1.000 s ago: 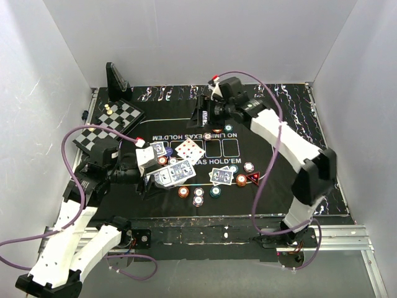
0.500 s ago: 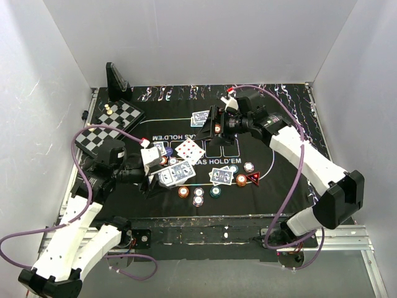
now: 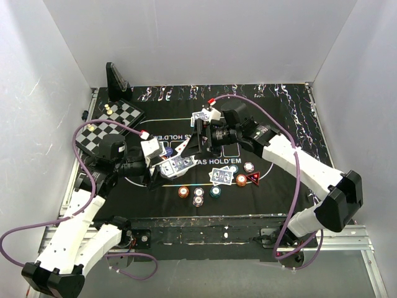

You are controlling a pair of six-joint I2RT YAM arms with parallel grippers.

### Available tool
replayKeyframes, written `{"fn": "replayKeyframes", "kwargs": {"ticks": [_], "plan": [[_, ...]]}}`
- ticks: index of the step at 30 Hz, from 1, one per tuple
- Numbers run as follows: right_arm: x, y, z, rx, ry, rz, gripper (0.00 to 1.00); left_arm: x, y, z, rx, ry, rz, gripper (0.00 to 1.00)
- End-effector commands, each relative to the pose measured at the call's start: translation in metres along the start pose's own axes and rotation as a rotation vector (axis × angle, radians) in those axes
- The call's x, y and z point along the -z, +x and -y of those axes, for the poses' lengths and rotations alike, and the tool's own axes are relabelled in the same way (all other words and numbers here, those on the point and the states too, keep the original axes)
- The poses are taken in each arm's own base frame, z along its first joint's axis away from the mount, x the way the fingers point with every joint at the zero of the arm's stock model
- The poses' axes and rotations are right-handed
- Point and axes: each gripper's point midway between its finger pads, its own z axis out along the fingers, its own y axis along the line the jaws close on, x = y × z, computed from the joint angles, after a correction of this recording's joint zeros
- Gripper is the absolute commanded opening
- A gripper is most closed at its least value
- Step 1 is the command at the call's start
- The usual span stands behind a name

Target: Distribute texas hold em gaming equipment

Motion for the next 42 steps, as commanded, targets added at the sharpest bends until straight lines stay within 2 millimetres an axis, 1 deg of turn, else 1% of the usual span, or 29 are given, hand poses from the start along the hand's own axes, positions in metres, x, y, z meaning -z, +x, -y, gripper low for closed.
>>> {"fn": "replayKeyframes", "kwargs": {"ticks": [1,4,7,13,20,24,31,38,42], "plan": [[-0.013,0.008,-0.006,0.006,-0.052,-0.029,0.92,0.001,-0.013,-0.004,-0.022,-0.010,0.033,0.00],[-0.023,0.014,-0.005,-0.003,-0.056,-0.050,0.92,0.002,-0.015,-0.005,-0.026,-0.017,0.036,0.00],[-0.030,0.014,-0.005,-0.019,-0.071,-0.057,0.92,0.004,-0.018,-0.003,-0.029,-0.016,0.042,0.00],[-0.035,0.014,-0.006,-0.049,-0.099,-0.056,0.93,0.006,-0.019,0.000,-0.031,-0.017,0.047,0.00],[-0.039,0.021,0.010,-0.092,-0.071,-0.058,0.93,0.008,-0.023,0.001,-0.034,-0.020,0.064,0.00],[-0.039,0.025,0.015,-0.104,-0.059,-0.060,0.90,0.008,-0.023,0.002,-0.032,-0.018,0.065,0.00],[-0.035,0.026,0.014,-0.113,-0.063,-0.065,0.82,0.008,-0.021,0.002,-0.027,-0.021,0.065,0.00],[-0.021,0.022,0.017,-0.121,-0.062,-0.038,0.75,0.009,-0.022,0.003,-0.027,-0.023,0.075,0.00],[-0.016,0.019,0.017,-0.123,-0.062,-0.027,0.74,0.010,-0.024,0.003,-0.027,-0.022,0.079,0.00]]}}
